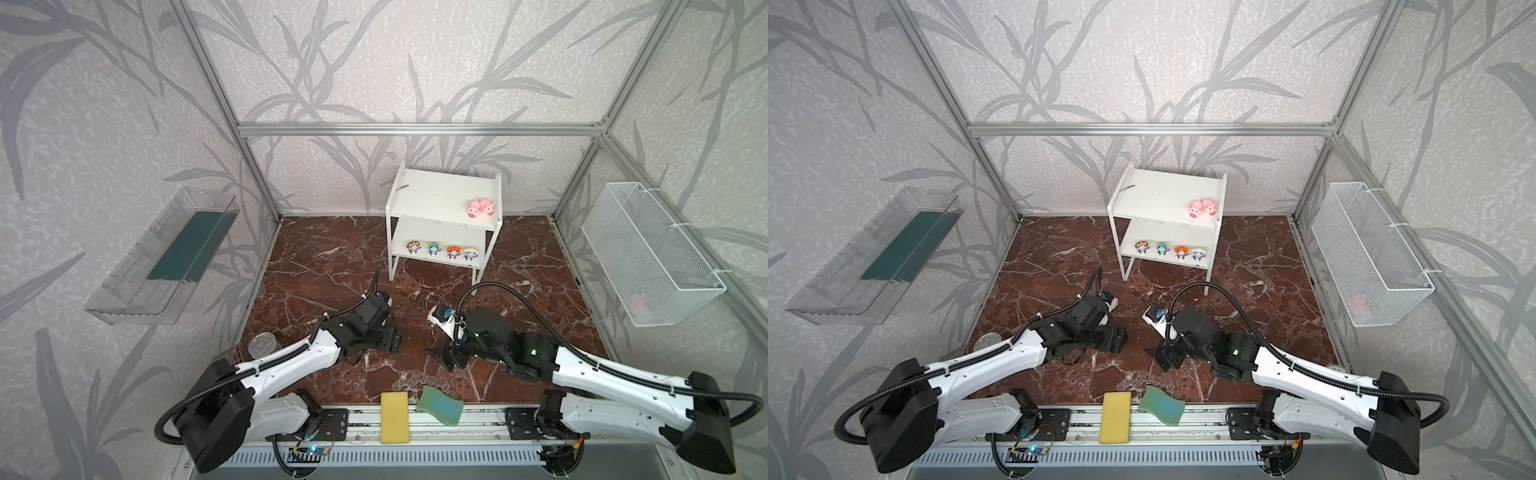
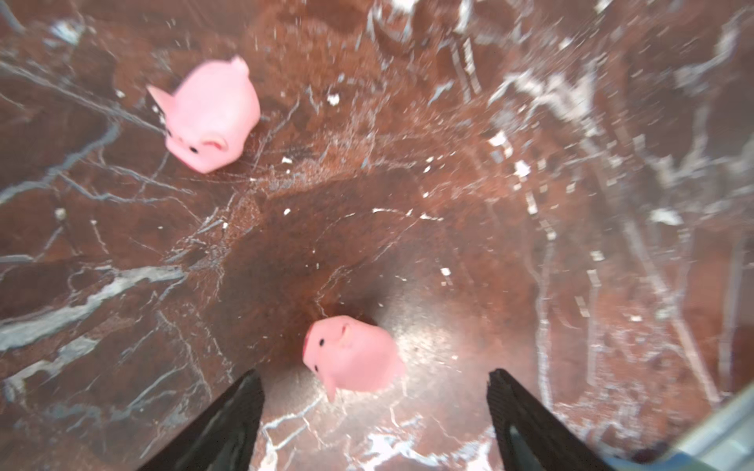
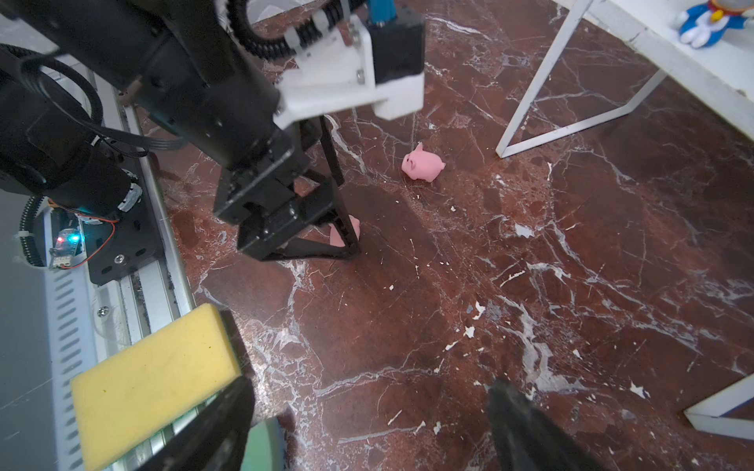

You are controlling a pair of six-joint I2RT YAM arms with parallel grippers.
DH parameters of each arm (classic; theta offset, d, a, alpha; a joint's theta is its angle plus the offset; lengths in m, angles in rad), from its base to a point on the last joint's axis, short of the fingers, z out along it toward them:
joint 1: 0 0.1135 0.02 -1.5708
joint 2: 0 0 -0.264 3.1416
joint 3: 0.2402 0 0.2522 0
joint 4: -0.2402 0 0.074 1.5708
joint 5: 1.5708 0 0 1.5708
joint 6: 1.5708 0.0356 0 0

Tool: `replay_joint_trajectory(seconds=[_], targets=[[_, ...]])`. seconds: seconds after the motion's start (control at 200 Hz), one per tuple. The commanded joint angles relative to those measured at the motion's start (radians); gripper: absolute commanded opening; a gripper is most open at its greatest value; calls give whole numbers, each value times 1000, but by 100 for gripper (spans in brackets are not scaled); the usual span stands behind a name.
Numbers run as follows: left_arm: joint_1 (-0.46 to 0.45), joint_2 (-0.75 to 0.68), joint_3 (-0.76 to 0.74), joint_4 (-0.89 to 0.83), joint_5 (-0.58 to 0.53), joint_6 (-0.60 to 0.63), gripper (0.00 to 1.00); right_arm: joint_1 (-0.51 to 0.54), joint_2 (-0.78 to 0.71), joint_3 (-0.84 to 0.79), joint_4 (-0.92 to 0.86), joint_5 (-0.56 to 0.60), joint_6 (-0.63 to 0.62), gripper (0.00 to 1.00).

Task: Place and organize the plastic toys onto the shelf
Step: 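Position the left gripper above the nearer pink pig on the floor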

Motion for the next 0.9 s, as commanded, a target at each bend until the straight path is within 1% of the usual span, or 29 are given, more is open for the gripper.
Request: replay_joint_trajectory(seconds=[0.0, 0.05, 0.1, 0.12, 0.23, 0.28, 0.365, 0.435, 0.535, 0.695, 0.815, 0.895], targets=[[-1, -76, -10, -90, -2, -40, 78, 6, 10, -8, 26, 2, -4, 89], [0, -108, -11, -138, -44, -57, 70, 6, 9, -11, 28, 1, -4, 89], [0, -132, -12, -189, -97, -80, 56, 7, 8, -15, 32, 1, -4, 90], [0, -140, -10, -205, -109, -83, 52, 5, 7, -15, 33, 1, -4, 90], [0, -142, -1, -251, -121, -81, 38, 6, 11, -17, 41, 4, -6, 90], [-2, -121, 5, -252, -104, -77, 33, 6, 13, -16, 44, 2, -6, 90], [-3, -65, 11, -253, -67, -80, 28, 7, 15, -19, 49, 1, -3, 90], [-8, -18, 21, -262, -57, -90, 27, 6, 13, -22, 48, 2, -3, 89], [-29, 25, 21, -239, -77, -109, 26, 6, 5, -27, 44, 6, -3, 89], [-67, 81, 38, -175, -89, -133, 15, 5, -4, -37, 43, 19, -6, 90], [-105, 140, 75, -150, -108, -145, 13, 6, -14, -47, 46, 28, -6, 90], [-116, 187, 103, -138, -124, -150, 10, 5, -20, -51, 44, 33, -7, 89]])
